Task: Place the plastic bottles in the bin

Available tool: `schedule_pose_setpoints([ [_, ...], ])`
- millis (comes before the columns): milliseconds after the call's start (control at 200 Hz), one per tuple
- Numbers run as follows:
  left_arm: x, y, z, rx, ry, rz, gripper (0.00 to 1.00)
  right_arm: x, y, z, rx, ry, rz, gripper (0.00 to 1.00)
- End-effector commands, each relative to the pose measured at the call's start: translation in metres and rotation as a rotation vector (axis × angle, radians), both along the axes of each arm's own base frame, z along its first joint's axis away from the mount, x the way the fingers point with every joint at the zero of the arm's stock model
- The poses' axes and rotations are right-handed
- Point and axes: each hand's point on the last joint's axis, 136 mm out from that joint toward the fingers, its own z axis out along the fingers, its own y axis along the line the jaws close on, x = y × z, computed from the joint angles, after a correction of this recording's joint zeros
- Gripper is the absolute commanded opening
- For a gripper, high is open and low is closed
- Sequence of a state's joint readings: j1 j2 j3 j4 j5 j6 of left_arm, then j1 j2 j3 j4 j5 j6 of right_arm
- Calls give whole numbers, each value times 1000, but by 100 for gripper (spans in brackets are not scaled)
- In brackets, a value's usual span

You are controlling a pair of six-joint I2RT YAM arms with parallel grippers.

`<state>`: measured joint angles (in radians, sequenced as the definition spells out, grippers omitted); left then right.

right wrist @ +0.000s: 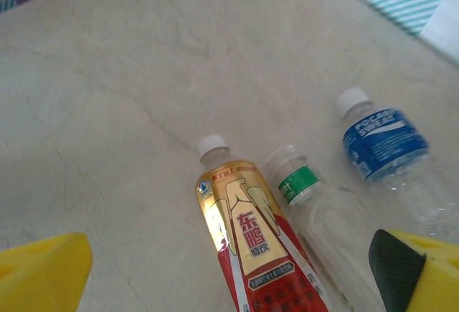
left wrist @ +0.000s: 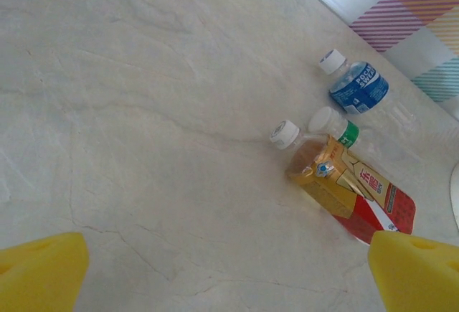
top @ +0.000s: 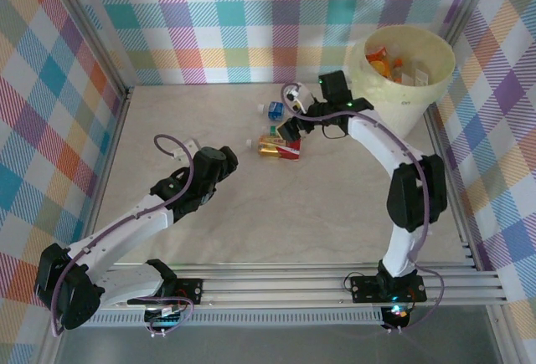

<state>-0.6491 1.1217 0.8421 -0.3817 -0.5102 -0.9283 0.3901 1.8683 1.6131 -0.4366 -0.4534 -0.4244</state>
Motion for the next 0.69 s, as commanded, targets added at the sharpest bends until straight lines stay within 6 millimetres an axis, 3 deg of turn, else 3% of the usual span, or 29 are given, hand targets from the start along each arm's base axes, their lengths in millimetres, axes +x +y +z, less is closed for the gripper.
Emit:
schedule_pose_setpoints([
  [0, -6, 10, -4, 11, 21, 28, 100, -3, 12, -10, -50, -8, 87, 100],
  [125, -7, 12, -5, 17, 29, 29, 100, -12, 19, -44, -152, -9, 179, 100],
  [470, -4, 11, -16, 21, 55, 28, 100, -12, 18, -107, -394, -33, 309, 100],
  [690, -1, 6, -20, 18, 73, 8, 100, -32, 20, -133, -471, -3, 389, 100],
])
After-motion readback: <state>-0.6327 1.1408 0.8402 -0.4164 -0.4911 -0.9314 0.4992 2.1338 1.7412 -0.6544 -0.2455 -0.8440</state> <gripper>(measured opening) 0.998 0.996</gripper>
